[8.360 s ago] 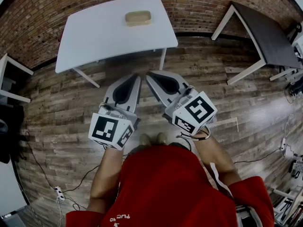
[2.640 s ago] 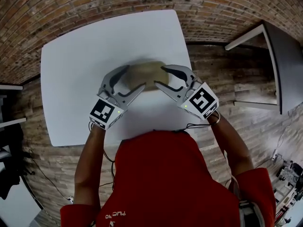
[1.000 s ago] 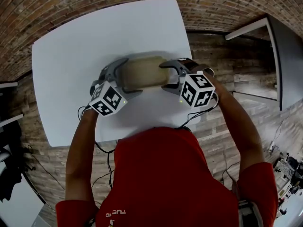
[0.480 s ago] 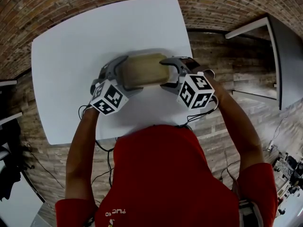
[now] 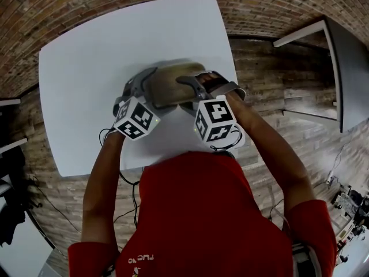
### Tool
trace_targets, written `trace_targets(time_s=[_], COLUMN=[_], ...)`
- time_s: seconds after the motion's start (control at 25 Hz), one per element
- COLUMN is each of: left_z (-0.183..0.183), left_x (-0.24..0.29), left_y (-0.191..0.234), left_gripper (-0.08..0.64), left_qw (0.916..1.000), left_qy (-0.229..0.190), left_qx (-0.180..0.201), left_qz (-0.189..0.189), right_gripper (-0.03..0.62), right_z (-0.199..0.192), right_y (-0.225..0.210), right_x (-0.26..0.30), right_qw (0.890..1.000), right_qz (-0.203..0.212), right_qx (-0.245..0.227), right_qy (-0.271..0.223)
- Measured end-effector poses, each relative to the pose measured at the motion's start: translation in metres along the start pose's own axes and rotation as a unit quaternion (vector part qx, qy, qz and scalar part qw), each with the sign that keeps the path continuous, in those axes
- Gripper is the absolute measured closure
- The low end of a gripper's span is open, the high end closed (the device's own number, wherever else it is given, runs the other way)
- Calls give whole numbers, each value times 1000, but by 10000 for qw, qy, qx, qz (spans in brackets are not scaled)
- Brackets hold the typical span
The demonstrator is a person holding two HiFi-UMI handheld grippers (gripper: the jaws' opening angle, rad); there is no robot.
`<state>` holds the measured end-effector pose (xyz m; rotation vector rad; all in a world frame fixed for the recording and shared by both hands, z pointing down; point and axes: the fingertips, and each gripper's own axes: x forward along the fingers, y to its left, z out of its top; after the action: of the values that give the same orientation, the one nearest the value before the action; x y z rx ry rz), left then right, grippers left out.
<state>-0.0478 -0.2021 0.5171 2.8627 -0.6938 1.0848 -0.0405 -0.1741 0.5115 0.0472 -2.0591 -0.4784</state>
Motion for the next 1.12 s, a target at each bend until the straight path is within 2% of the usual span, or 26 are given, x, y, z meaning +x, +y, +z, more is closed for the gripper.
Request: trace_targets(time_s=[0.24, 0.4, 0.52, 0.6, 0.64, 0.76, 0.84, 1.0, 1.12], left_z=[-3, -2, -3, -3, -3, -1, 3, 14, 10], left_x=[2, 2, 2, 2, 2, -1, -5, -14, -16], left_y=[1, 2, 3, 3, 3, 4, 5, 3, 9], left_gripper=[2, 2, 1, 1, 0, 1, 0, 0, 0], left_qw=[9998, 9996, 9995, 9996, 9996, 9995, 9988, 9942, 9903], left_qy=[75, 59, 47, 29, 0, -197, -412, -908, -956], left_qx=[157, 190, 207, 193, 168, 22, -85, -570, -990], left_qz=[115, 181, 217, 221, 220, 251, 259, 107, 175], right_gripper=[305, 319, 330, 328, 328, 328, 330, 355, 381], right_z=[5, 11, 16, 17, 17, 15, 15, 14, 13], right_y=[2, -6, -13, -14, -13, -10, -6, -1, -4], right_x=[-4, -14, -20, -22, -21, -17, -14, -13, -16], right_qw=[9913, 9749, 9625, 9634, 9691, 9908, 9954, 9936, 9910], right_qz=[973, 1601, 1869, 1842, 1713, 1033, 789, 845, 875], right_qx=[806, 1385, 1747, 1734, 1588, 766, 448, 638, 831], right_qy=[-370, -694, -904, -890, -797, -413, -300, -405, -577])
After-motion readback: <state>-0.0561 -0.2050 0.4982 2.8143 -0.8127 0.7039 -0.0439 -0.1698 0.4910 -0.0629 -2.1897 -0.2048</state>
